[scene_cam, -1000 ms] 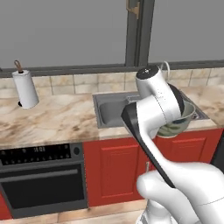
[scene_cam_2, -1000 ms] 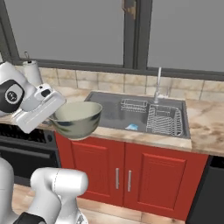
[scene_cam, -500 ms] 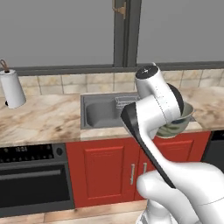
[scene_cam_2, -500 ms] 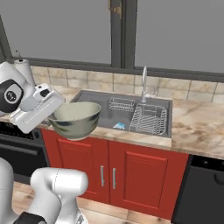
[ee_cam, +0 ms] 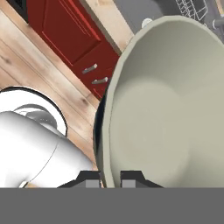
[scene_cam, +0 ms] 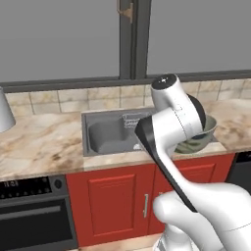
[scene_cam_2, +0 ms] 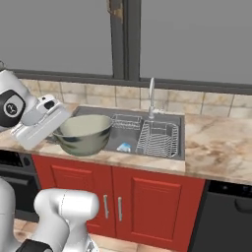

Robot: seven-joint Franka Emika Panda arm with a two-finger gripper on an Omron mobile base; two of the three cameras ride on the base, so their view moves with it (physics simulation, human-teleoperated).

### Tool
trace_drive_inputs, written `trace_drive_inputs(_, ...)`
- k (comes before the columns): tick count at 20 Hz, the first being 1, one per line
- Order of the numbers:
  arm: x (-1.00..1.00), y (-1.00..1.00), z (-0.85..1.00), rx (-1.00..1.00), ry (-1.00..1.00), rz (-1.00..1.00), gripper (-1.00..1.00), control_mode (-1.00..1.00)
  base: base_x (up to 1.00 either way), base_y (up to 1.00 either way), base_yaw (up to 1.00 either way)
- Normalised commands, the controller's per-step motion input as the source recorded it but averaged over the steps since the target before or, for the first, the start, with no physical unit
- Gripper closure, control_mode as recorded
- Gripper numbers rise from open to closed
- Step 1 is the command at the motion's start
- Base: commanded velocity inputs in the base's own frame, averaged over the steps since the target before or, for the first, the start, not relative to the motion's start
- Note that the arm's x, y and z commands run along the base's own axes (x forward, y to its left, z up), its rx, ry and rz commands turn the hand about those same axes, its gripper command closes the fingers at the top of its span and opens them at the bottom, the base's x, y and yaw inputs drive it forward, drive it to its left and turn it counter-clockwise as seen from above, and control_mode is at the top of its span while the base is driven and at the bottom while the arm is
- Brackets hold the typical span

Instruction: Pick the jug and bowl and place them in the sink. Then turn on the water.

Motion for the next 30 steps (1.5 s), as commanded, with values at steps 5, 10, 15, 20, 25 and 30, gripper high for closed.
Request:
trace_drive_inputs(5,0.00,0.00,0.00,0.00,0.00,0.00,1.00,1.00,0.50,0.32,-0.09)
trace_drive_inputs(10,0.00,0.00,0.00,0.00,0.00,0.00,1.00,1.00,0.53,0.16,0.00)
trace_drive_inputs(15,0.00,0.00,0.00,0.00,0.00,0.00,1.00,1.00,0.33,0.23,0.00)
trace_drive_inputs(20,0.00,0.00,0.00,0.00,0.00,0.00,1.00,1.00,0.21,0.01,0.00)
trace_drive_inputs(25,0.00,0.00,0.00,0.00,0.00,0.00,1.00,1.00,0.30,0.00,0.00)
trace_drive_inputs(30,0.00,0.00,0.00,0.00,0.00,0.00,1.00,1.00,0.26,0.00,0.00)
